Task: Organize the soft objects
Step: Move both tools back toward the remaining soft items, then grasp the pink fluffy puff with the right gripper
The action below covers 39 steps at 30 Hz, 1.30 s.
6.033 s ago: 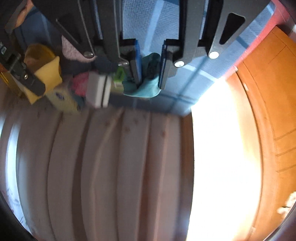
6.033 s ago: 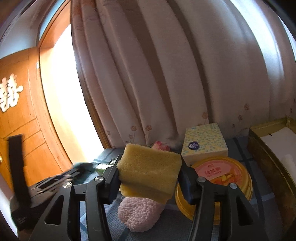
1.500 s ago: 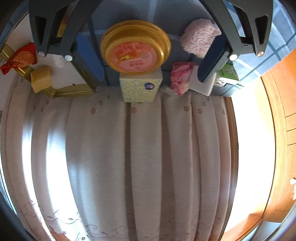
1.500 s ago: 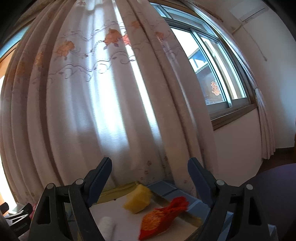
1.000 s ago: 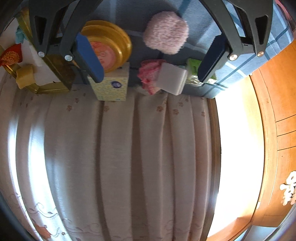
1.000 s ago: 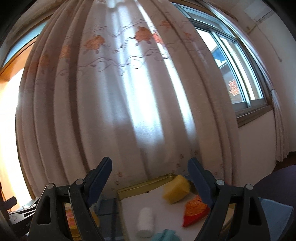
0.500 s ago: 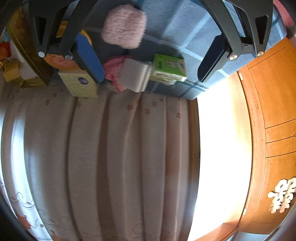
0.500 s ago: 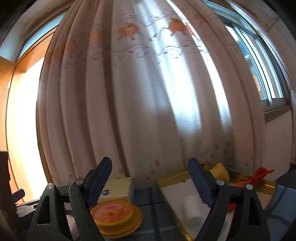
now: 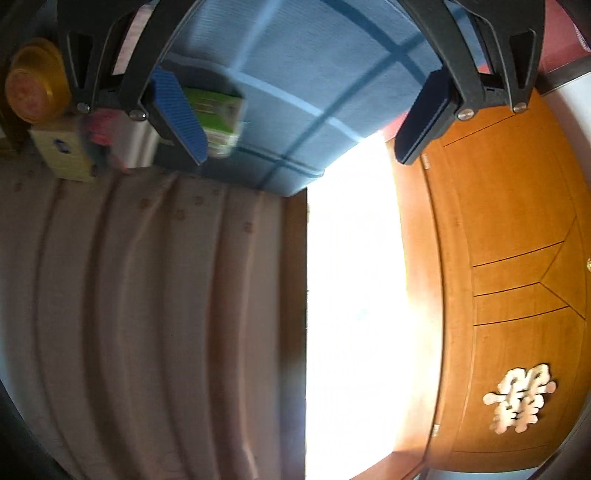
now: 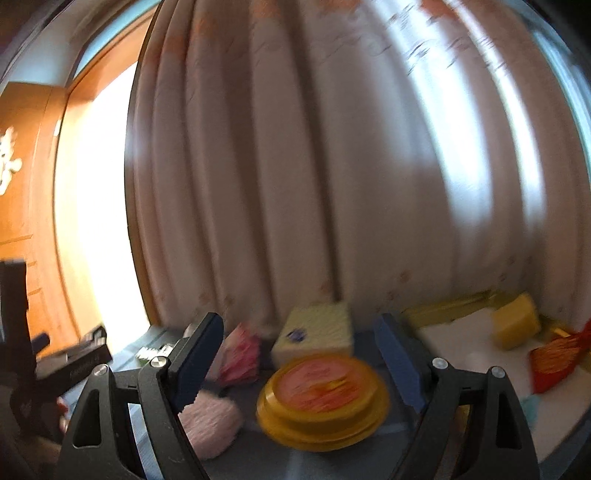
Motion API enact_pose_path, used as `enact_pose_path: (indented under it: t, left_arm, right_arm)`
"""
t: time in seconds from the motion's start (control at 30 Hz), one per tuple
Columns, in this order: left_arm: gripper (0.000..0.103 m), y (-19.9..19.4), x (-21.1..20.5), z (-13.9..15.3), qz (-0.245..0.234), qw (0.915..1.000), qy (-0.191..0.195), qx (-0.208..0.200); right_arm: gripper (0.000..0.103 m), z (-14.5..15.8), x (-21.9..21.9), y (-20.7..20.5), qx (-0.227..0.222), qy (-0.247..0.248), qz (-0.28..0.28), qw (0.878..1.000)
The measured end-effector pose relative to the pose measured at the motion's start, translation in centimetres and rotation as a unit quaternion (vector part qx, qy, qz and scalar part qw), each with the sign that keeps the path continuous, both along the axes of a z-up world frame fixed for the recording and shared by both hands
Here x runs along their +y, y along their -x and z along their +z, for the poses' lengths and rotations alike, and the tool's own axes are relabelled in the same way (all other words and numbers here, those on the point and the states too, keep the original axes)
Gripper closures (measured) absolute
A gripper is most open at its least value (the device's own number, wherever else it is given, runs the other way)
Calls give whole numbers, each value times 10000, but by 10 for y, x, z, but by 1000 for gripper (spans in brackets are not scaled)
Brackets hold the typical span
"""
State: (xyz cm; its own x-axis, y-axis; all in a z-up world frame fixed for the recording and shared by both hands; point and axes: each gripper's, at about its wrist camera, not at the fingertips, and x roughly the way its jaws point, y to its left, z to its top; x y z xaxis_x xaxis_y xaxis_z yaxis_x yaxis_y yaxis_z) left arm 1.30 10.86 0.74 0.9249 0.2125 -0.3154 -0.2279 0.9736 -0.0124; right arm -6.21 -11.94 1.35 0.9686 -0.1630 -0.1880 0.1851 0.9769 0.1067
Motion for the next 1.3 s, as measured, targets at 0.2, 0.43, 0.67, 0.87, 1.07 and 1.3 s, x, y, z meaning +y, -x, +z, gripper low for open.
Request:
enact_pose_path:
  t: [0.2, 0.43, 0.67, 0.87, 1.07, 1.3]
  left_arm:
    - [1, -16, 25, -2, 282, 9990, 228, 253]
    - [1, -24, 23, -5, 209, 9986, 252, 412]
    - [1, -25, 22, -5, 155, 9989, 220, 394]
    - [1, -26, 20, -4, 109, 9987, 197, 460]
    - [1, -25, 17, -3, 41, 9989, 160, 447]
    - [1, -27, 8, -3, -274, 9984, 35, 501]
  right_arm:
    - [17, -8, 28, -23, 621, 78, 769, 9951]
    - [20, -19, 54, -49, 1408, -96, 1479, 9789]
    - [38, -42, 61, -82, 2406, -413, 1685, 9550]
    - [38, -56, 56, -99, 2842, -631, 1464, 9454]
    - [76, -57, 67, -107, 3036, -372, 1560, 9392]
    - [86, -42, 58, -89, 2472, -479, 2222, 9419]
